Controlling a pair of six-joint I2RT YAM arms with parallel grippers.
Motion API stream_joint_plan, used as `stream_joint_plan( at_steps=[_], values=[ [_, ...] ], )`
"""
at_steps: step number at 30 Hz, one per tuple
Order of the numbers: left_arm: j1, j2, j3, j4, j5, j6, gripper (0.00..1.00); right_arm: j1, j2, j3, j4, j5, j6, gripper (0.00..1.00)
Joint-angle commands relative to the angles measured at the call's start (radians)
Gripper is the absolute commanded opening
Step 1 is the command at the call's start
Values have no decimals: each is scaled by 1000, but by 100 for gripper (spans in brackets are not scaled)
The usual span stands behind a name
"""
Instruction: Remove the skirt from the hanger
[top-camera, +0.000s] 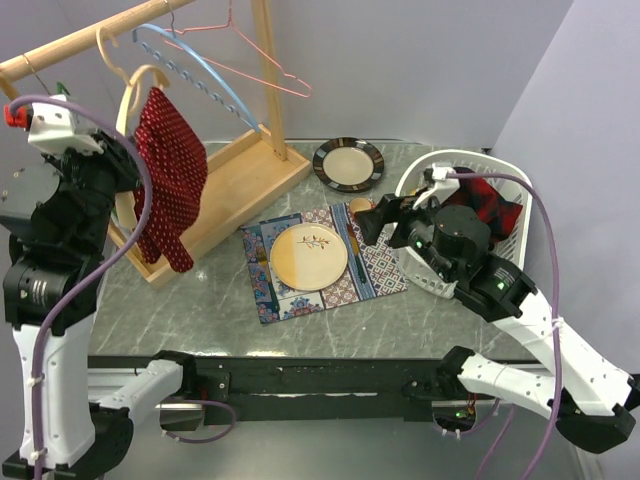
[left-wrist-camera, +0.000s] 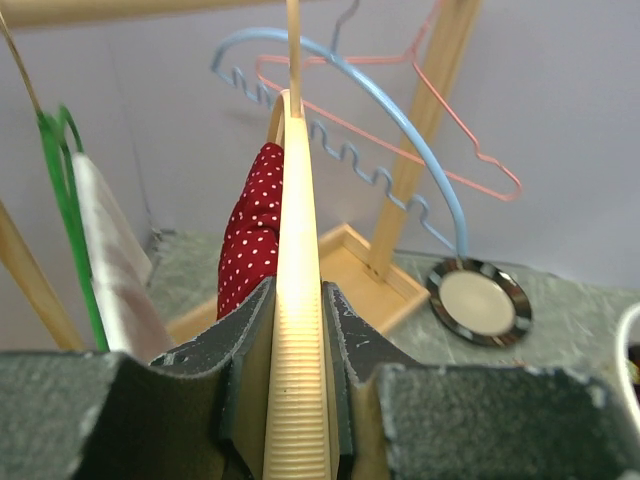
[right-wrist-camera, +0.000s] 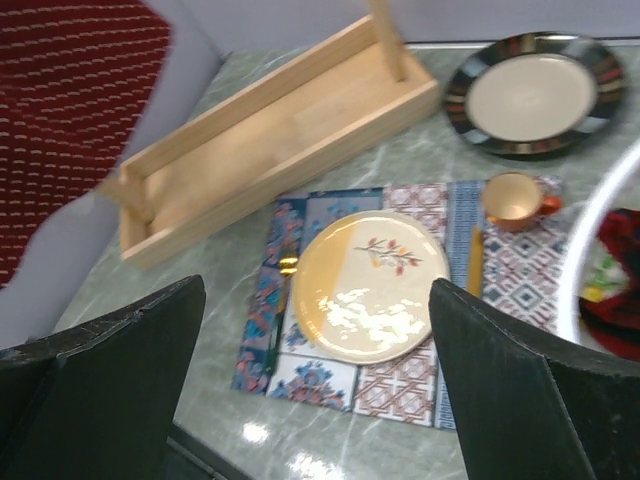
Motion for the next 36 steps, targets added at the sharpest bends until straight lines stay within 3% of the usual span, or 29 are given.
stream_joint_plan(
  at_steps=[1,7,14,22,29,36],
  values=[
    [-2,-97,-29,-24,60,-79,1,100,22,59,48,-50,-16,100],
    [-2,-183,-60,-75,197,-145,1,330,91,74,185,-94,0,100],
    [-2,-295,-162,-16,364,-237,1,569,316,140,401,-96,-16,100],
    [-1,-347,-205,-13,367,-282,1,626,502,218,633,-31,44,100],
    [-2,-373,-250,28,419,-323,1,649,710,356,619,22,52,94],
    [-2,-372,-259,31,392,-315,1,649,835,477,573,18,1,78]
  ],
)
